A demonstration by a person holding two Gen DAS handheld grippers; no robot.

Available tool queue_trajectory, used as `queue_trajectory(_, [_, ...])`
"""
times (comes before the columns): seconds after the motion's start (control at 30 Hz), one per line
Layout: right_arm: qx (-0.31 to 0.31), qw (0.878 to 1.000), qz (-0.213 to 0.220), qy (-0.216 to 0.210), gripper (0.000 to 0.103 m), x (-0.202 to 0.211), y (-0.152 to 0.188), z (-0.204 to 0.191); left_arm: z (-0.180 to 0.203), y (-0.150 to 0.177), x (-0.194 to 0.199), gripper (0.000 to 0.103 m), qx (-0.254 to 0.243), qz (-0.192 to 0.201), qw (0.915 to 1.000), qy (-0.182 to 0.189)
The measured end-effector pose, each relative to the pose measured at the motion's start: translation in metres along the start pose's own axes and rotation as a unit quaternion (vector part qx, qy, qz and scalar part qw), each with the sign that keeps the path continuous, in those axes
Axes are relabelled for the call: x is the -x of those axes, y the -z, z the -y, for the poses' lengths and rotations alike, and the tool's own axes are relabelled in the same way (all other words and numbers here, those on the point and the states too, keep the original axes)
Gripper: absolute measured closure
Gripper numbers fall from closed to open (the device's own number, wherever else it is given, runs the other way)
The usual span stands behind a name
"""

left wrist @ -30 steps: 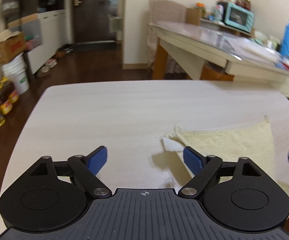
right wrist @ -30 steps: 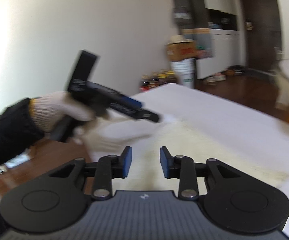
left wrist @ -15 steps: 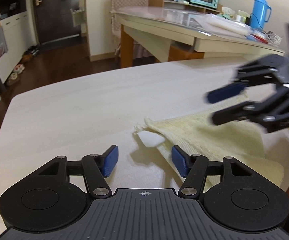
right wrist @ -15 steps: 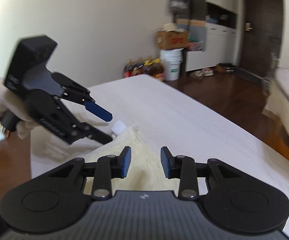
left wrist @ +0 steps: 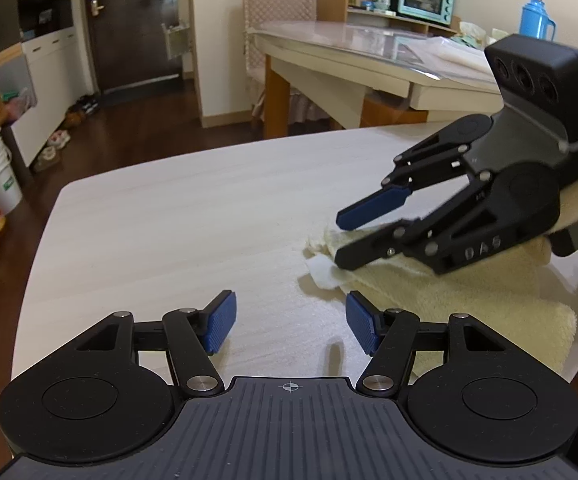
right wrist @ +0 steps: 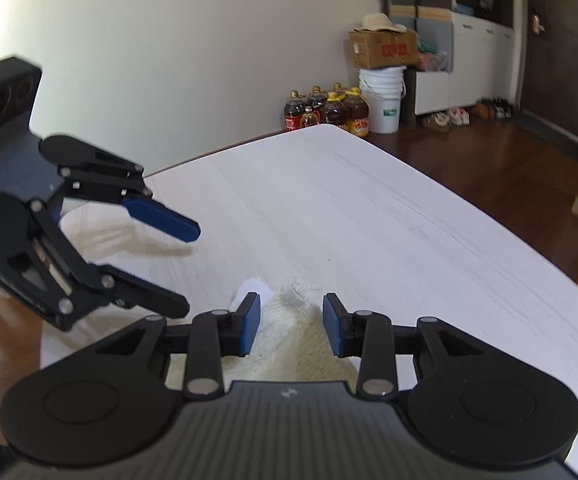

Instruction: Fold towel

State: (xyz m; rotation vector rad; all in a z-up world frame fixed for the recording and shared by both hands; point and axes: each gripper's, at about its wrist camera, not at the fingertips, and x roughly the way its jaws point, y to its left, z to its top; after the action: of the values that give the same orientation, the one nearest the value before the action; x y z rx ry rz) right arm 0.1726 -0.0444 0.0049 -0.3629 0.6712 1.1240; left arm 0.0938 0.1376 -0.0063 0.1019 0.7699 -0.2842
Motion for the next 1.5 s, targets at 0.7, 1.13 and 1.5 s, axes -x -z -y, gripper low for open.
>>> queue_trajectory(0.7, [0.033, 0.984, 0.125, 0.119, 0.098, 0.119, 0.034, -0.051, 0.000, -0.035, -0.037, 0.036, -0.022, -0.016, 0.9989, 0.037])
queue_trajectory(1.13, [-0.059, 0.975, 0.134, 0.165, 0.098, 0.189, 0.114, -0.093, 0.018, -0.044, -0.053, 0.090, -0.055, -0.031, 0.9958, 0.067])
queue_trajectory(1.5, [-0.102, 0.970, 0.118, 0.186, 0.102, 0.202, 0.147, -0.101, 0.020, -0.061, -0.060, 0.095, -0.073, -0.023, 0.9955, 0.055])
